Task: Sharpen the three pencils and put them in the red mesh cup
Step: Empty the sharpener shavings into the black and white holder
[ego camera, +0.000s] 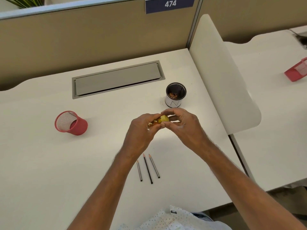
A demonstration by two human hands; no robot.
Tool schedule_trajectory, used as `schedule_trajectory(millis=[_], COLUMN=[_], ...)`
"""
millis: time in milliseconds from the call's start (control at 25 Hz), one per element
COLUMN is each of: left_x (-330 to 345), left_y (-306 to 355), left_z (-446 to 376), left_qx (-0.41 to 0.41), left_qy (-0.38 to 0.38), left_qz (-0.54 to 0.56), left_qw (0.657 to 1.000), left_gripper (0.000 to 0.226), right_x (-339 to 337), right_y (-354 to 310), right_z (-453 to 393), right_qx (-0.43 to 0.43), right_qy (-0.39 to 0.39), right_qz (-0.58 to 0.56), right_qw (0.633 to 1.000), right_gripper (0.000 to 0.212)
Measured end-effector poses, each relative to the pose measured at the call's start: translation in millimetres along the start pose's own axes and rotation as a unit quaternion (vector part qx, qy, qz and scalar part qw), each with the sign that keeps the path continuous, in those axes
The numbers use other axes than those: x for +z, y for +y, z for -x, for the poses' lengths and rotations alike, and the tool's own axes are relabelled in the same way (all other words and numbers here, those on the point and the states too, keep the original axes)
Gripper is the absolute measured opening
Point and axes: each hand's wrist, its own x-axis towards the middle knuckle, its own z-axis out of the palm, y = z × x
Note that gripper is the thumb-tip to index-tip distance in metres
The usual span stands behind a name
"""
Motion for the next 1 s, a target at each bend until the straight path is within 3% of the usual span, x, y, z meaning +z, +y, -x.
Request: schedule_trajectory(millis=[160, 400, 640, 1000], left_x=[13, 30, 44, 54], left_y=[-1, -7, -18, -34], left_z=[-39, -95, -143, -174], left_qx=[0.003, -0.014, -0.009, -0.005], left_qy=[-0.017, -0.041, -0.041, -0.024], left_qz=[-0.041, -0.007, -0.021, -0.036], left_qw=[0.999, 0.999, 0.999, 0.999], left_gripper=[0.037, 0.031, 0.032, 0.034], right_x=[-18, -41, -52, -59], right_y=[9, 24, 43, 65], right_z=[-37, -83, -123, -154], right_qx=[0.029, 0.041, 0.053, 0.075], right_qy=[0.003, 0.006, 0.048, 0.03], right_qz=[0.038, 0.046, 0.015, -0.097], right_qw=[0.999, 0.998, 0.997, 0.992], right_gripper=[0.027, 0.027, 0.028, 0.029])
